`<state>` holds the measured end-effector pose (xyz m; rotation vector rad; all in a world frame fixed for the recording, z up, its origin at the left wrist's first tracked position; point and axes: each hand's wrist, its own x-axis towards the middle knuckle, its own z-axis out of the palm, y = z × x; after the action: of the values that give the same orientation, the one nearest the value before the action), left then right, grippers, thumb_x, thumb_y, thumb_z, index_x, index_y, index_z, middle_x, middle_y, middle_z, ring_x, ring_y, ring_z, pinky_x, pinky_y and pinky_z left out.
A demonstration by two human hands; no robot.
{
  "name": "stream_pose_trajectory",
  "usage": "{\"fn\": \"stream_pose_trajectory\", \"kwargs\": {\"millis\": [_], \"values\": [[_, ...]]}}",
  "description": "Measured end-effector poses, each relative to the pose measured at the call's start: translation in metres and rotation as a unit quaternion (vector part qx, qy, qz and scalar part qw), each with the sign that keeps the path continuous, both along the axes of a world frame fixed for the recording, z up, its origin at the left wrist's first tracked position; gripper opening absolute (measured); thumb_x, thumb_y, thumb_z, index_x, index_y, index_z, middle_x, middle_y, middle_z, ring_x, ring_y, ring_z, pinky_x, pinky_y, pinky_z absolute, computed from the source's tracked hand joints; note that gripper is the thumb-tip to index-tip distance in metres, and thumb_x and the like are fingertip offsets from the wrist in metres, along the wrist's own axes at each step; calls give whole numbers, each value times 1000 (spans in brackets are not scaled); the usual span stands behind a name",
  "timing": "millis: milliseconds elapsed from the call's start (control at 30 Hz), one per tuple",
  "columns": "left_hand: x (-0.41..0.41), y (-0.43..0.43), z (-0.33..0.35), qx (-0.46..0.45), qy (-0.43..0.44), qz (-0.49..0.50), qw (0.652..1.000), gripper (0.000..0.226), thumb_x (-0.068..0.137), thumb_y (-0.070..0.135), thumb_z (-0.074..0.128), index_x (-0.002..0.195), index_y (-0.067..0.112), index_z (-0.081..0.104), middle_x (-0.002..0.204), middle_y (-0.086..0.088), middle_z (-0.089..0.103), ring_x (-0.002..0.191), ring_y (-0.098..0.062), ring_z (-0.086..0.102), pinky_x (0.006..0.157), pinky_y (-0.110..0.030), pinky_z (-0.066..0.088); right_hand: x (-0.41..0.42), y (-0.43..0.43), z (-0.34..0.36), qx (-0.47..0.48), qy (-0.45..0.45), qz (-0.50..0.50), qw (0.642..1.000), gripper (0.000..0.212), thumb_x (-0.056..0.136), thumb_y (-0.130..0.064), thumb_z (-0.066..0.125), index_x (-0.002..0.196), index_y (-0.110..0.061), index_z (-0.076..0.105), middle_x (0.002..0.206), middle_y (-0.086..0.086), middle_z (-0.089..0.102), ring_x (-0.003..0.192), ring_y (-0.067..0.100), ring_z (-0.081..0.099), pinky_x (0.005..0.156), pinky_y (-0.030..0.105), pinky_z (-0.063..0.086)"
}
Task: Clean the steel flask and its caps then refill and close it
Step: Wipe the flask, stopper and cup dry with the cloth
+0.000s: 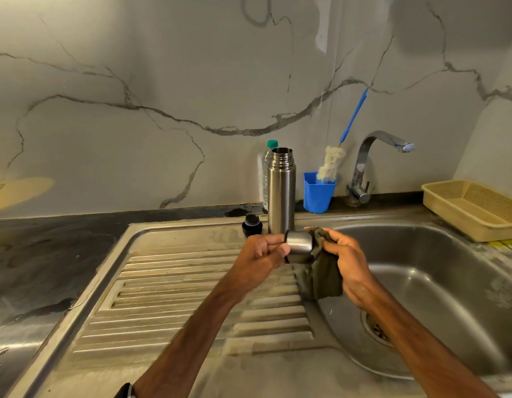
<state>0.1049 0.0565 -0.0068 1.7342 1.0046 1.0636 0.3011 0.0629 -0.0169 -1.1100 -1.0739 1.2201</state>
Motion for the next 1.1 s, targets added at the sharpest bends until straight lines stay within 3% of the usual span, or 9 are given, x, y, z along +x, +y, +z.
{"fn": "stream_pose_trajectory", "kwargs": {"millis": [100, 267, 367, 433, 500, 667, 800, 1000, 1100], "values": [[2, 2, 0, -36, -89, 24, 995, 25, 103, 7, 55, 124, 4, 68, 110, -14, 76, 106, -25, 73, 95, -36, 58, -8, -11, -2, 16, 14, 4, 1000, 34, 100, 0, 47, 126, -14, 64, 117, 7, 73, 105, 26, 71, 97, 49, 54], [16, -1, -5, -14, -96, 78, 992, 18, 101, 3, 57, 110, -2, 72, 100, -26, 74, 97, -36, 72, 84, -36, 62, -15, -20, 6, 133, -250, -91, 955, 42, 101, -8, 52, 140, -22, 54, 134, 2, 62, 122, 14, 59, 106, 41, 49], [14, 1, -10, -7, -90, 117, 989, 15, 101, 7, 59, 102, 2, 73, 92, -24, 74, 91, -40, 71, 84, -50, 61, -27, -35, 3, 162, -264, -55, 949, 45, 101, -9, 52, 144, -23, 49, 128, -6, 64, 114, 4, 62, 101, 30, 53], [11, 3, -8, -19, -117, 136, 984, 16, 101, 6, 58, 100, 8, 73, 93, -18, 76, 92, -32, 74, 84, -41, 63, -32, -36, 0, 188, -270, -37, 944, 46, 100, -9, 53, 144, -24, 48, 127, -11, 63, 114, -3, 61, 98, 18, 50], [11, 2, -6, -30, -128, 119, 984, 17, 101, 6, 57, 103, 12, 73, 96, -18, 76, 94, -29, 75, 83, -33, 62, -29, -27, 3, 159, -237, -50, 957, 43, 100, -11, 53, 142, -23, 52, 130, -7, 63, 119, 2, 59, 103, 25, 49], [13, 5, -12, -10, -116, 140, 983, 17, 101, 7, 58, 100, -2, 72, 88, -26, 72, 85, -44, 70, 83, -55, 59, -35, -39, 6, 191, -269, -31, 943, 49, 101, -9, 53, 145, -29, 46, 137, -9, 58, 119, 2, 58, 104, 26, 49], [11, 5, -17, 43, -48, 90, 994, 17, 96, 2, 58, 90, 5, 74, 74, -20, 68, 66, -41, 63, 62, -56, 53, -37, -32, 7, 282, -376, 31, 882, 47, 99, -4, 52, 141, -26, 55, 152, -6, 45, 146, 1, 29, 123, 25, 19], [19, 0, -9, 70, -2, 29, 997, 17, 101, 12, 58, 105, 6, 74, 87, -13, 76, 84, -39, 73, 79, -59, 58, -15, -17, 21, 150, -236, -42, 959, 25, 101, -16, 54, 119, -27, 67, 111, -2, 70, 101, 11, 67, 79, 17, 54], [15, 0, -9, 58, -7, 38, 998, 20, 101, 7, 57, 109, 11, 75, 90, -14, 77, 87, -39, 73, 83, -59, 58, -18, -28, 17, 194, -302, 10, 933, 34, 100, -9, 53, 124, -29, 67, 122, -14, 66, 115, -3, 59, 96, 13, 46]]}}
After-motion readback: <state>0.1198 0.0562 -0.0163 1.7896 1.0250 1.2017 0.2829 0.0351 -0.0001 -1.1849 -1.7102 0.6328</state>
